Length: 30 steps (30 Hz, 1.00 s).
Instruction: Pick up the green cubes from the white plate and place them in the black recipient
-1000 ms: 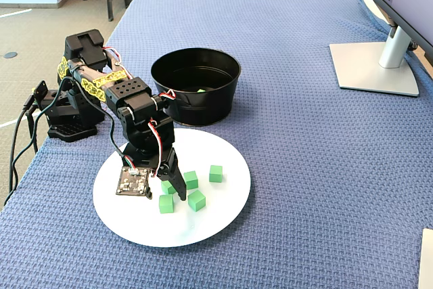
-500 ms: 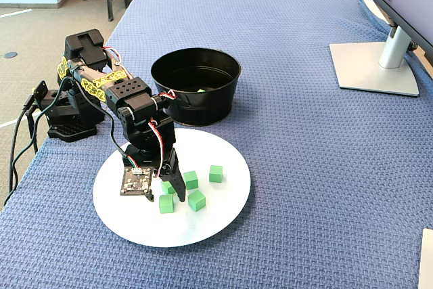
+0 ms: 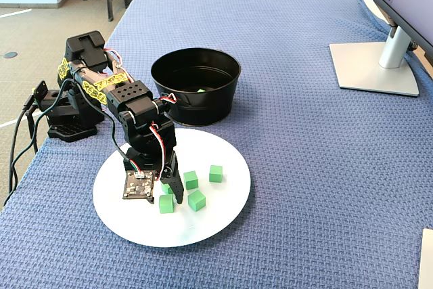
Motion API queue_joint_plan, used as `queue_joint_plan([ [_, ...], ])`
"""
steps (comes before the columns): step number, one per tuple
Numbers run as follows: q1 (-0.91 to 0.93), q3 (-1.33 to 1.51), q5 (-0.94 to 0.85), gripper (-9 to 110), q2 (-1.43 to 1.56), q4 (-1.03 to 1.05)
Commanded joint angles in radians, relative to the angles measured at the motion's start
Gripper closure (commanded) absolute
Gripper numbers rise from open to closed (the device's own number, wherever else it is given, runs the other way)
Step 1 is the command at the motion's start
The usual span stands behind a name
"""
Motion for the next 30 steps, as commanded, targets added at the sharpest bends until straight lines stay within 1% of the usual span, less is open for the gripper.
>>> queue_joint_plan([
  [1,0.015,-0.038,0.072,102,0.021,-0.041],
  [3,0.018,-0.048,0.091,102,0.026,-0.04],
  [6,0.014,-0.028,0.067,102,0.026,-0.04],
  [9,0.018,-0.028,0.118,102,0.055,-0.035],
  [11,0.031,-0.02,0.227,102,0.127,-0.017],
  [14,0.055,0.04,0.396,102,0.311,-0.006],
  [20,0.005,0.097,0.462,102,0.603,0.121],
  [24,-0.137,0.245,0.5,102,0.808,0.143],
  [30,-0.512,0.523,0.6,102,1.023,0.126],
])
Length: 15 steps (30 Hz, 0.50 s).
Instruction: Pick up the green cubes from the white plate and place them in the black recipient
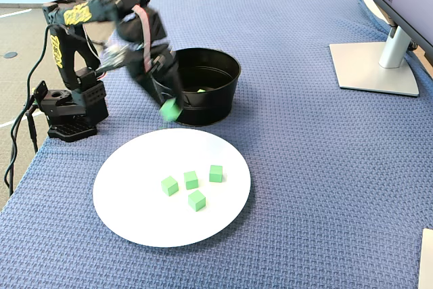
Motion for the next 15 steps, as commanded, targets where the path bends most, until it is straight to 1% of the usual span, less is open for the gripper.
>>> queue_joint_plan([
  [1,-0.235,0.13,0.087,102,0.166,0.005],
  [5,-0.492,0.25,0.193,102,0.195,-0.049],
  [8,-0.641,0.288,0.262,102,0.202,-0.074],
  [11,-0.726,0.301,0.302,102,0.17,-0.097],
  [15,-0.738,0.29,0.314,102,0.072,-0.147],
])
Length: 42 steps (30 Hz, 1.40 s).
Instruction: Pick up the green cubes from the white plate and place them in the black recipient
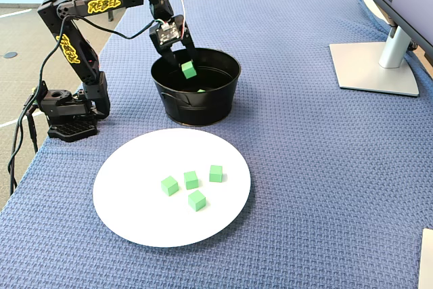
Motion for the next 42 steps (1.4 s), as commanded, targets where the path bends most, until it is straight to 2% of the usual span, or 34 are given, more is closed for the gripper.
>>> queue_joint_plan([
  [1,-0.02,-0.017,0.021,102,-0.069,-0.057],
  [4,-0.011,-0.069,0.014,101,-0.166,-0.074],
  [6,-0.018,-0.107,-0.014,76,-0.209,-0.048],
  [7,-0.02,-0.106,-0.014,68,-0.207,-0.048],
  [8,-0.018,-0.1,-0.008,67,-0.195,-0.054],
  [13,-0.008,-0.072,-0.009,71,-0.107,-0.061],
  [15,0.035,-0.094,0.055,75,-0.057,-0.06],
  [17,0.133,-0.152,0.186,78,-0.021,-0.048],
  [20,0.302,-0.239,0.282,78,-0.014,-0.032],
  [25,0.546,-0.307,0.249,82,-0.038,-0.04],
  [30,0.73,-0.273,0.232,77,-0.104,-0.262],
  [35,0.825,-0.201,0.216,75,-0.176,-0.402],
  [36,0.836,-0.184,0.235,76,-0.19,-0.417],
  [39,0.877,-0.178,0.476,76,-0.253,-0.446],
  [42,0.884,-0.23,0.603,74,-0.313,-0.394],
])
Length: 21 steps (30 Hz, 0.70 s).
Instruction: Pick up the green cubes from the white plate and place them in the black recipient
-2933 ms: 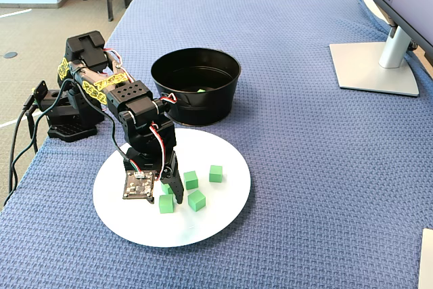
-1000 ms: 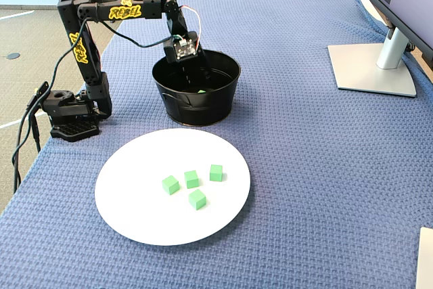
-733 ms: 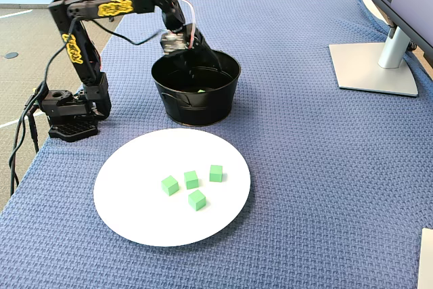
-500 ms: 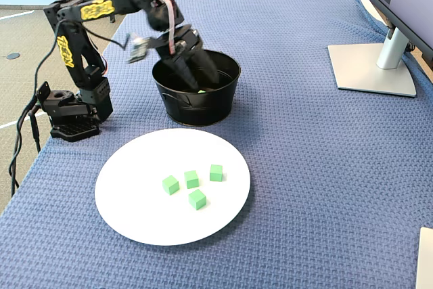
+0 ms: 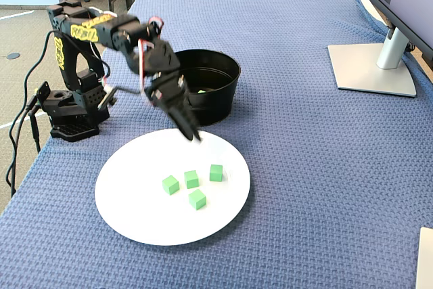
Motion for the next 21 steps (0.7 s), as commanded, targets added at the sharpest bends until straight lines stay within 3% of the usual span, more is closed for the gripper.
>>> queue_joint_plan([
  [1,0.017,-0.08,0.212,73,-0.052,0.049],
  [11,-0.1,-0.241,0.627,71,-0.209,0.227],
  [21,-0.261,-0.537,0.746,69,-0.399,0.459],
])
